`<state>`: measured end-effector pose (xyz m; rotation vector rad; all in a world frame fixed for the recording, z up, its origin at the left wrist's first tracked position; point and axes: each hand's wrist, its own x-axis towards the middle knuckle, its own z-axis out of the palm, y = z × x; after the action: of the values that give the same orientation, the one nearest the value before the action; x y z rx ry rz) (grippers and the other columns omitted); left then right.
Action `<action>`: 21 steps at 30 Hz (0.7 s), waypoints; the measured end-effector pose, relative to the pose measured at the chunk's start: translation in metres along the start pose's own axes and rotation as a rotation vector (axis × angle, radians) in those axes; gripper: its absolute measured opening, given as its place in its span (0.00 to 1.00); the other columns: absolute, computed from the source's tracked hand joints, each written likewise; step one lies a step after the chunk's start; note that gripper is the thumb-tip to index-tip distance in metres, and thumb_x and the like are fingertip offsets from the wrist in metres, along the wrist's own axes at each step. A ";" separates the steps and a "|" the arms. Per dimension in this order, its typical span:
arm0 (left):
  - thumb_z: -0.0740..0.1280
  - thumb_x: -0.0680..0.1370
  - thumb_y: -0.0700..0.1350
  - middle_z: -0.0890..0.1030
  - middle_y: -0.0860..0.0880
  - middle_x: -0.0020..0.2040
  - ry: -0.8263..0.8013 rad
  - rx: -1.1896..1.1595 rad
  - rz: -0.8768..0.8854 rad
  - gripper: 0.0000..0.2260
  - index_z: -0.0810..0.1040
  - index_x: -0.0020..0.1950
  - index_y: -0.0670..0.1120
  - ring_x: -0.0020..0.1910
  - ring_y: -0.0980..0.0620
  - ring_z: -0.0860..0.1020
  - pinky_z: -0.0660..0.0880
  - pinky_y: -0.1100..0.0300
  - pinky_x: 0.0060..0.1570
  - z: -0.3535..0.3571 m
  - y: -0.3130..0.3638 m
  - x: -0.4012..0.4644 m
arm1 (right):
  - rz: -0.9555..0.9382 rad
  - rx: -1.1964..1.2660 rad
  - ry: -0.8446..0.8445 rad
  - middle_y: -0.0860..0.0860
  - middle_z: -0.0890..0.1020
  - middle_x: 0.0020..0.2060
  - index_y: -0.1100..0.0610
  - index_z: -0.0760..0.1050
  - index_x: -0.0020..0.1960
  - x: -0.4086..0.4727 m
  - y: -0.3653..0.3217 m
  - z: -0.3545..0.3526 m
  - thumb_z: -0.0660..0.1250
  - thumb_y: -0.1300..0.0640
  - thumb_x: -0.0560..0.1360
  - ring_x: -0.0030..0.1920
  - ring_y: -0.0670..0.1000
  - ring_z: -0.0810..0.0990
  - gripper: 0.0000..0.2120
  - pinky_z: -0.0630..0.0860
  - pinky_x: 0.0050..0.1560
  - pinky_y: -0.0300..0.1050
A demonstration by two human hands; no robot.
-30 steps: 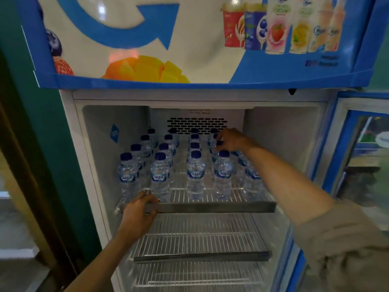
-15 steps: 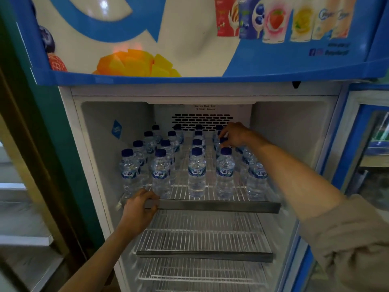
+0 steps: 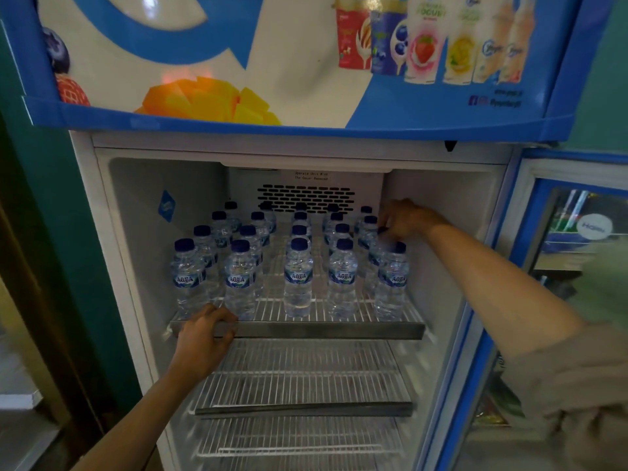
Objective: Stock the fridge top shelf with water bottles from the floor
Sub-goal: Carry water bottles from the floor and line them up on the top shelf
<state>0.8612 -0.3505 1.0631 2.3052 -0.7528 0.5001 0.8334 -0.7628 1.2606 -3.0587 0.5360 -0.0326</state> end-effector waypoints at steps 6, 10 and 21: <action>0.73 0.72 0.38 0.77 0.51 0.46 -0.021 0.005 0.008 0.08 0.81 0.49 0.48 0.43 0.52 0.75 0.69 0.58 0.42 -0.002 0.000 -0.001 | 0.001 0.133 0.040 0.54 0.75 0.63 0.56 0.75 0.63 -0.001 0.002 0.016 0.80 0.49 0.67 0.59 0.55 0.76 0.29 0.76 0.55 0.43; 0.73 0.71 0.36 0.77 0.50 0.47 -0.035 -0.002 -0.004 0.10 0.82 0.50 0.47 0.43 0.50 0.77 0.69 0.59 0.41 -0.002 -0.002 0.001 | 0.015 0.158 0.046 0.54 0.78 0.60 0.56 0.78 0.59 0.006 0.002 0.013 0.83 0.51 0.64 0.56 0.53 0.78 0.28 0.76 0.51 0.41; 0.73 0.71 0.36 0.77 0.51 0.46 -0.035 -0.020 0.014 0.11 0.82 0.51 0.48 0.44 0.52 0.76 0.70 0.58 0.42 -0.002 -0.005 0.000 | -0.025 0.247 0.067 0.56 0.80 0.58 0.57 0.81 0.59 0.016 0.009 0.014 0.81 0.52 0.66 0.48 0.52 0.80 0.24 0.79 0.52 0.43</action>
<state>0.8641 -0.3464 1.0621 2.2968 -0.7884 0.4577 0.8462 -0.7763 1.2460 -2.8307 0.4588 -0.1878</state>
